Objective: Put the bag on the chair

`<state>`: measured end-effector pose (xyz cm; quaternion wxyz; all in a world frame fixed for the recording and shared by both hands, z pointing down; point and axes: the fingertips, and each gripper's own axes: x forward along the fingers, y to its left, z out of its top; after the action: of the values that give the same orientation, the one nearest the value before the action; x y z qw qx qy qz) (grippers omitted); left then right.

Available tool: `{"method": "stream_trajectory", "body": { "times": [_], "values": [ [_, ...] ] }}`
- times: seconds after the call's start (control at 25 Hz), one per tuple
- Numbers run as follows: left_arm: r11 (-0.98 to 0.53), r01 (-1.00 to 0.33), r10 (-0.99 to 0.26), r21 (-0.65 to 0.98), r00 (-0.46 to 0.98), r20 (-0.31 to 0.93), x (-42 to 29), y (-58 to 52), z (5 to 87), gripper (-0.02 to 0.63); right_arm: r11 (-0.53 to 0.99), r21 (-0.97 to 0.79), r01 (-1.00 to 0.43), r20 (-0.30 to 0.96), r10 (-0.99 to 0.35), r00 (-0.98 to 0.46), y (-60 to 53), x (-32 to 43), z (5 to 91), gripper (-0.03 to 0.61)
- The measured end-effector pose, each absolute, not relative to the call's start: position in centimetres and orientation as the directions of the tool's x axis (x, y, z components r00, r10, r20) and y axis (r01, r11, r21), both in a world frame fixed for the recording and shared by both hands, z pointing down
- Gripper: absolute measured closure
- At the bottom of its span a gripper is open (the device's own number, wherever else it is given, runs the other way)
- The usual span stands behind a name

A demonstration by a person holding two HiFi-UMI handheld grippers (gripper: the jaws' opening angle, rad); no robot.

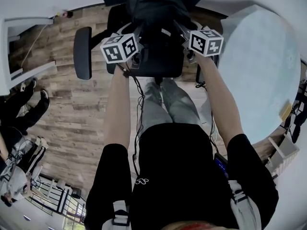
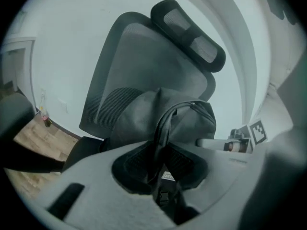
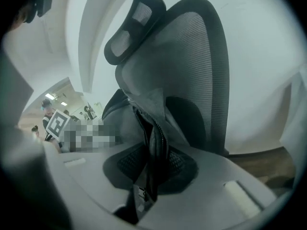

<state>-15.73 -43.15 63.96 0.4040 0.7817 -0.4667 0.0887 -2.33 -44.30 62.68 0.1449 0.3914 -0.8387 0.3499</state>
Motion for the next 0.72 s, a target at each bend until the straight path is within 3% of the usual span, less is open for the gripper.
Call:
{"method": "stream_trajectory", "body": {
  "times": [0.16, 0.24, 0.36, 0.56, 0.72],
  "values": [
    [-0.180, -0.840, -0.661, 0.512, 0.489, 0.569, -17.3, -43.0, 64.4, 0.482, 0.412, -0.499, -0.763, 0.507, -0.575, -0.642, -44.0, -1.5, 61.9, 0.442],
    [-0.165, -0.847, -0.665, 0.505, 0.473, 0.577, -18.0, -42.1, 64.0, 0.436, 0.419, -0.508, -0.753, 0.488, -0.580, -0.652, -43.2, -1.2, 61.0, 0.433],
    [-0.142, -0.851, -0.694, 0.506, 0.450, 0.562, -18.5, -40.3, 62.2, 0.423, 0.435, -0.489, -0.757, 0.465, -0.605, -0.647, -41.9, -0.4, 59.1, 0.423],
    [-0.170, -0.854, -0.766, 0.492, 0.428, 0.479, -18.2, -38.2, 56.4, 0.438, 0.484, -0.458, -0.746, 0.355, -0.670, -0.652, -40.7, -0.2, 53.0, 0.436],
    [-0.205, -0.840, -0.839, 0.502, 0.414, 0.351, -18.0, -37.5, 50.3, 0.534, 0.529, -0.425, -0.734, 0.242, -0.715, -0.656, -39.9, -0.5, 46.9, 0.471]
  ]
}}
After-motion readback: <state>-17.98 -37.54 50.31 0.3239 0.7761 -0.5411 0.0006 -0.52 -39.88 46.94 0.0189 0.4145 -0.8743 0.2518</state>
